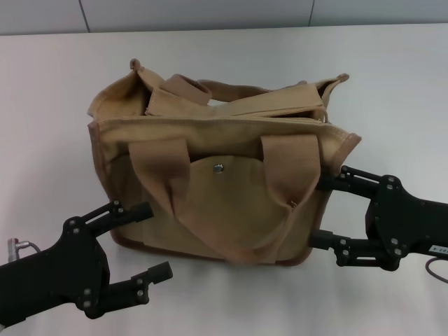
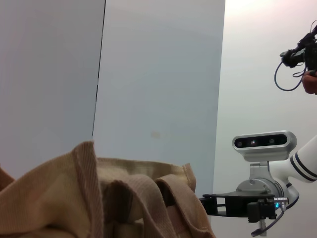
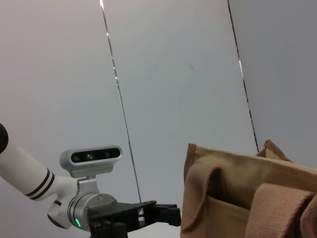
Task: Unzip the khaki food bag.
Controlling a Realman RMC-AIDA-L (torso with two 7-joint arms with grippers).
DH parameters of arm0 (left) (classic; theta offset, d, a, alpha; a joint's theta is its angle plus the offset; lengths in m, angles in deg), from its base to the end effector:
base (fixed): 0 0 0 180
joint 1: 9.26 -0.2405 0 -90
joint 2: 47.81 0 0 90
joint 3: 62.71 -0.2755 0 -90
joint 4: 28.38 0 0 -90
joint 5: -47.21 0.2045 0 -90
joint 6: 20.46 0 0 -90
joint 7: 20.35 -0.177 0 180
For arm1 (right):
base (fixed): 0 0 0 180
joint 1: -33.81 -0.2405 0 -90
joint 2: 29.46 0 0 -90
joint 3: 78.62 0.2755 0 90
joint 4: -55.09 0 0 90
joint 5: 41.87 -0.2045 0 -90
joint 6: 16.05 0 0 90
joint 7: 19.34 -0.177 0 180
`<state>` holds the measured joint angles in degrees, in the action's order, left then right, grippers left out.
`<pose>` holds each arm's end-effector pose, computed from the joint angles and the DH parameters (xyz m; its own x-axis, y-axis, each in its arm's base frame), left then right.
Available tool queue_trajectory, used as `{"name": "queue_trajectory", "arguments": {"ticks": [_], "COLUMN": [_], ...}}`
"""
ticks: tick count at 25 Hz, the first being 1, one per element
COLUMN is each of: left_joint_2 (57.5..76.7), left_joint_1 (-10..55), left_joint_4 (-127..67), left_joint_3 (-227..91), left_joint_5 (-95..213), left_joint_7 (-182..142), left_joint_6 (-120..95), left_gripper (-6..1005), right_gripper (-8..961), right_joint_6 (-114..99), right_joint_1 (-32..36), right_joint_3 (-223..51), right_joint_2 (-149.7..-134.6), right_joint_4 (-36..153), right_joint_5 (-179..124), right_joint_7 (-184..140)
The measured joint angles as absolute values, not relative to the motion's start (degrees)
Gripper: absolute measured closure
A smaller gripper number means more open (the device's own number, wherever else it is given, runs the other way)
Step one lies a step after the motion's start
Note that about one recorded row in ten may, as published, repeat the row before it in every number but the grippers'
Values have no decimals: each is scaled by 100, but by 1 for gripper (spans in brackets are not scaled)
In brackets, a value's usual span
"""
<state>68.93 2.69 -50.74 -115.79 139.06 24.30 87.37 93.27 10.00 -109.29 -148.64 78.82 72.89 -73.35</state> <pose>-0.2889 0.2072 -0.0392 0.6507 0.0681 0.7562 0.2827 -0.9461 -0.1580 0.2611 0.2549 -0.0442 0.6680 -0.1500 -0.7289 -0.2649 -0.9633 -0.0446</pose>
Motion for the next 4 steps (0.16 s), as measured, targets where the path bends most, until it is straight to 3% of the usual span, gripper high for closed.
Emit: {"name": "queue_trajectory", "arguments": {"ticks": [4], "left_joint_2": [6891], "left_joint_1": [268], "left_joint_4": [-5097], "left_joint_3": [-11576], "left_joint_5": [13902], "left_joint_7": [2427], "left_joint_6": [8738], "left_gripper": [178], "right_gripper": [114], "right_joint_6": [9328], "right_joint_1": [974], "right_joint_3": [-10929], "right_joint_2": [-14867], "right_joint_4": [7876], "right_joint_5": [7285], "right_joint_7": [-7332]}}
